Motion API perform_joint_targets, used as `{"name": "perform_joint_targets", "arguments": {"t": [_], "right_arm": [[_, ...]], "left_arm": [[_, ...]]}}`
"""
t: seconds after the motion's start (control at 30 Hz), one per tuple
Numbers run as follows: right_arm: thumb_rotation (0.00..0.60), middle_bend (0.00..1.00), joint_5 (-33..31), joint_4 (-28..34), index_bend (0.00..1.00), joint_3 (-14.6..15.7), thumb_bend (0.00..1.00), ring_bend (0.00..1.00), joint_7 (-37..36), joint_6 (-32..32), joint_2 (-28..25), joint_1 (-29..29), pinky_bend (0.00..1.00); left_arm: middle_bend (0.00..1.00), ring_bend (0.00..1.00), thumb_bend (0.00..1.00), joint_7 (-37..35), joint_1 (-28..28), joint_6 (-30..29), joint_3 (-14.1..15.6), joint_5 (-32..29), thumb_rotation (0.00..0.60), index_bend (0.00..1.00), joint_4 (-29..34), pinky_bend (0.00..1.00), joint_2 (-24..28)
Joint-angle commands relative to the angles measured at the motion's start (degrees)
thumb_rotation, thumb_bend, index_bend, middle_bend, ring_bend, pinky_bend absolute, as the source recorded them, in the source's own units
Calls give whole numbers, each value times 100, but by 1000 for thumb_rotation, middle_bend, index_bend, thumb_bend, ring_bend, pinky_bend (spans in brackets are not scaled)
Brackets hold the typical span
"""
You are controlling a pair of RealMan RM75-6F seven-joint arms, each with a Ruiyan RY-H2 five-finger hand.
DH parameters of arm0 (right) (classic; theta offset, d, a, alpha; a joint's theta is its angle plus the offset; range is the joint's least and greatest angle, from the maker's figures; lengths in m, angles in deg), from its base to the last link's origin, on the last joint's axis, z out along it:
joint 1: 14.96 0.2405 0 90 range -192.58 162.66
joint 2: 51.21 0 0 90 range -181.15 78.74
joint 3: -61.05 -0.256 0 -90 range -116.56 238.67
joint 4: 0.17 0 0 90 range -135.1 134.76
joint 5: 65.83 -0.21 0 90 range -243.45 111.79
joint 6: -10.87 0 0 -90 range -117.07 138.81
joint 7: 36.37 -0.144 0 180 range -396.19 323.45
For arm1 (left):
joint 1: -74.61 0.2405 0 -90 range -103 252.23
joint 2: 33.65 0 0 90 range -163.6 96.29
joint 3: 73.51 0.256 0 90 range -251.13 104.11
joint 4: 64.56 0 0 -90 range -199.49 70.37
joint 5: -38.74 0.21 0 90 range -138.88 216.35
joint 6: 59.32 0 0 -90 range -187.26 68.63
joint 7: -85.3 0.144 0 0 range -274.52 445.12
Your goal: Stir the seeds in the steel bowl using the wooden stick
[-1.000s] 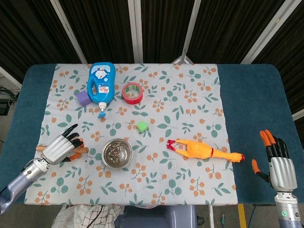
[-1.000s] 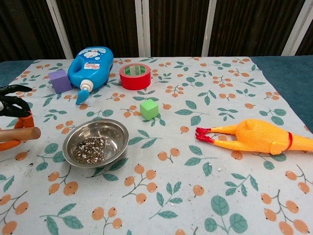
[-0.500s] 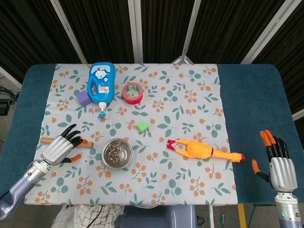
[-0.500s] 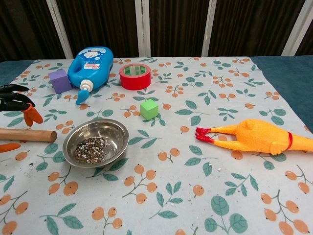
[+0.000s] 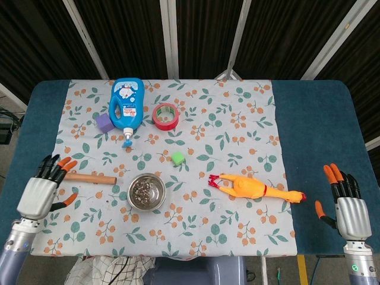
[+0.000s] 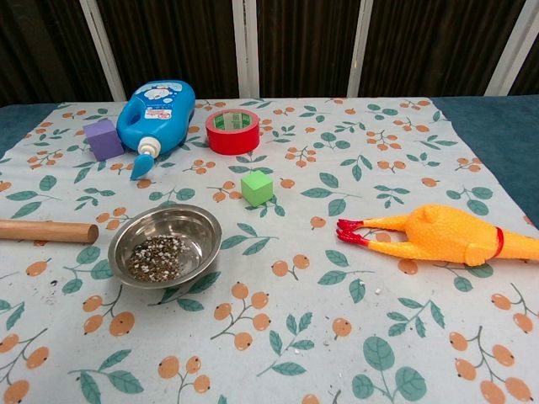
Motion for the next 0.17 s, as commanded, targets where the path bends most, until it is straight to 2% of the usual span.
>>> {"name": "perform_joint_targets", "arguments": {"t": [0.03,0.17], "right_arm": [[600,0,9,-13,0,-2,448,0,48,23,8,-5,0],[600,0,-15,-17,0,28,448,0,224,-26,-6,-14,0]], "left_arm": [[0,0,243,99,358,-136,-23,-252,600,32,438,0,362],[0,0,195,115,459,-254,-58,-140,600,6,404,0,340]]}}
